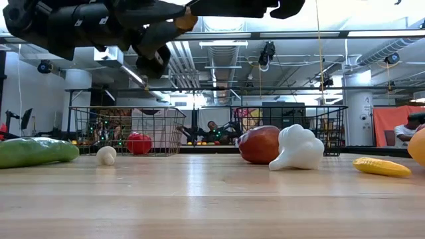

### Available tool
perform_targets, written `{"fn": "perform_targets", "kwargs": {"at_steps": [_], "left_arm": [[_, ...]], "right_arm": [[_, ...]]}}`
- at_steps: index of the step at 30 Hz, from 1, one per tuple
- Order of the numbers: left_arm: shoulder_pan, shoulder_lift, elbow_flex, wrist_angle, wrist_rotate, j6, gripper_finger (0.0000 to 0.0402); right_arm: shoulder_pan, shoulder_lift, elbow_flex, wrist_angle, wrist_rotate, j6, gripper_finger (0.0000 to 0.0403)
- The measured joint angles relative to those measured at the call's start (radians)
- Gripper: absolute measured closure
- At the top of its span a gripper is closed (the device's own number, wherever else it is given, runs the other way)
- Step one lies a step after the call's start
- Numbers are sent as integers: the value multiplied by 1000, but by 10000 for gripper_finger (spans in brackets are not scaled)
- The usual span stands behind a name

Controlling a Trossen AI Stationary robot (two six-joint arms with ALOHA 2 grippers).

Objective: Sort produce into baskets
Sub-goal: Put the olive into the right wire basket

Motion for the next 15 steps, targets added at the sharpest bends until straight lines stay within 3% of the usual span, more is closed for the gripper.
{"fn": "perform_targets", "kwargs": {"at_steps": [8,15], "left_arm": [[5,0,0,-3,2,-16,339],[10,0,0,2,-1,-50,339]], "right_arm": [[0,0,0,-2,0,-15,183],[0,0,0,-4,0,-31,218]]}}
